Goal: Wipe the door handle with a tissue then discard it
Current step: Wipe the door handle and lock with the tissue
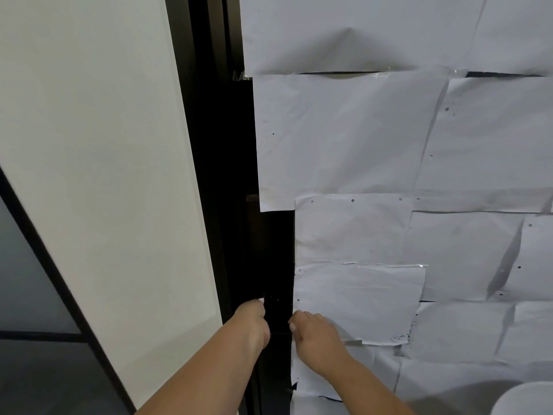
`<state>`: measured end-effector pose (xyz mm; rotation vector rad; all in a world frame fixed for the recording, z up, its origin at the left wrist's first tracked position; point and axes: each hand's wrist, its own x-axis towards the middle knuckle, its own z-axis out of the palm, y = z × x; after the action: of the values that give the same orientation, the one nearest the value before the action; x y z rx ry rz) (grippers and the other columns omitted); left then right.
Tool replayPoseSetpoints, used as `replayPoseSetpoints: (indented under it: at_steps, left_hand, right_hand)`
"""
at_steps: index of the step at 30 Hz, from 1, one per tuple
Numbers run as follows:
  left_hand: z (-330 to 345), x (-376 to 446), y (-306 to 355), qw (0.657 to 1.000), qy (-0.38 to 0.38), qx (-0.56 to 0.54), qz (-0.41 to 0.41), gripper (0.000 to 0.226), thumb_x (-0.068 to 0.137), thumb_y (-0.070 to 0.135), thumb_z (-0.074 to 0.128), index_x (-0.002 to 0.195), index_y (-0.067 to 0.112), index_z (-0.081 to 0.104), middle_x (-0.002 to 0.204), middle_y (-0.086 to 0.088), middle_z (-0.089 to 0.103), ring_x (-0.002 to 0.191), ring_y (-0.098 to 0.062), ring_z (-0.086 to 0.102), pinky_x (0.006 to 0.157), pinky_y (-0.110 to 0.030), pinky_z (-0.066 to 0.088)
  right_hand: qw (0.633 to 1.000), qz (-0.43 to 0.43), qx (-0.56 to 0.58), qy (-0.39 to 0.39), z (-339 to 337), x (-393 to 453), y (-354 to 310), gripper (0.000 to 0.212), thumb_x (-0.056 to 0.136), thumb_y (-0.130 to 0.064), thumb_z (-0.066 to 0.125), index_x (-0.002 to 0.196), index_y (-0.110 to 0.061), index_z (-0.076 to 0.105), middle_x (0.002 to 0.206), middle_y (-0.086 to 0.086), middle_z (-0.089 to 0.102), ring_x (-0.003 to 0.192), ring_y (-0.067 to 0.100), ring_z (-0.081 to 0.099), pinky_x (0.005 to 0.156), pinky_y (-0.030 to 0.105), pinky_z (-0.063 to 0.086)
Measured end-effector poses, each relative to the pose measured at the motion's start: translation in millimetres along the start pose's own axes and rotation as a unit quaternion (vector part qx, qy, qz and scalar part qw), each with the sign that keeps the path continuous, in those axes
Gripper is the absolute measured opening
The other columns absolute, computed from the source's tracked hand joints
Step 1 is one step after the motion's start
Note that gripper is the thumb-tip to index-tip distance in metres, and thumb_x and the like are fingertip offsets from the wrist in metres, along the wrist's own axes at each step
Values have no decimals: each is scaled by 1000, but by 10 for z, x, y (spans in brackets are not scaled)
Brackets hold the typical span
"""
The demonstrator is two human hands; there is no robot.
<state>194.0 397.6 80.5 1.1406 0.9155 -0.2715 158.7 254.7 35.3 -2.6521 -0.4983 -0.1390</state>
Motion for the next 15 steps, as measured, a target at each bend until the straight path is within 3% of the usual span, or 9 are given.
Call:
replayPoseSetpoints:
  at_steps: [2, 4, 5, 9, 12, 15]
  left_hand:
    - [-94, -112, -120, 999, -42, -15, -17, 22, 94, 14, 52, 89, -3, 65, 87, -17, 66, 75, -30, 61, 71, -40, 47]
    - [-168, -100, -240, 995, -83, -49, -18, 26, 95, 19, 48, 87, 1, 65, 92, -13, 71, 88, -29, 66, 101, -43, 36]
    - [-169, -95, -274, 991, -108, -71, -24, 29, 96, 23, 46, 87, 3, 65, 92, -11, 71, 90, -29, 67, 103, -43, 34]
    - [-88, 112, -385, 962, -162, -206, -71, 42, 98, 33, 40, 96, 0, 66, 95, -16, 74, 76, -31, 70, 68, -37, 51]
    - [-71, 135, -414, 945, -202, -242, -83, 42, 98, 30, 39, 96, -1, 66, 94, -19, 74, 71, -32, 73, 72, -37, 49]
    - [-63, 118, -354, 948, -195, -239, -79, 37, 98, 30, 41, 96, 0, 62, 100, -20, 72, 82, -33, 71, 74, -45, 52]
  right_hand:
    - [1000, 3, -1, -2, -10, -10, -2, 23, 98, -27, 32, 106, -20, 51, 101, 1, 60, 89, 22, 50, 75, 39, 42]
    - [1000, 5, -10, -6, -15, -11, -15, 22, 98, -28, 31, 105, -20, 50, 101, 1, 59, 88, 21, 48, 76, 40, 42]
    - [1000, 7, -13, -9, -20, -10, -19, 22, 98, -28, 31, 105, -19, 50, 101, 2, 59, 85, 21, 46, 75, 40, 41]
    - [1000, 9, -17, -8, -37, 0, -38, 22, 97, -28, 30, 103, -18, 49, 102, 2, 59, 83, 18, 40, 76, 39, 41]
    - [1000, 5, -9, -9, -26, -1, -29, 22, 96, -30, 31, 103, -19, 49, 102, 1, 58, 88, 21, 47, 77, 40, 43]
    - [1000, 2, -17, -9, -28, 1, -16, 25, 96, -31, 29, 105, -20, 50, 103, 1, 59, 90, 22, 49, 77, 39, 44]
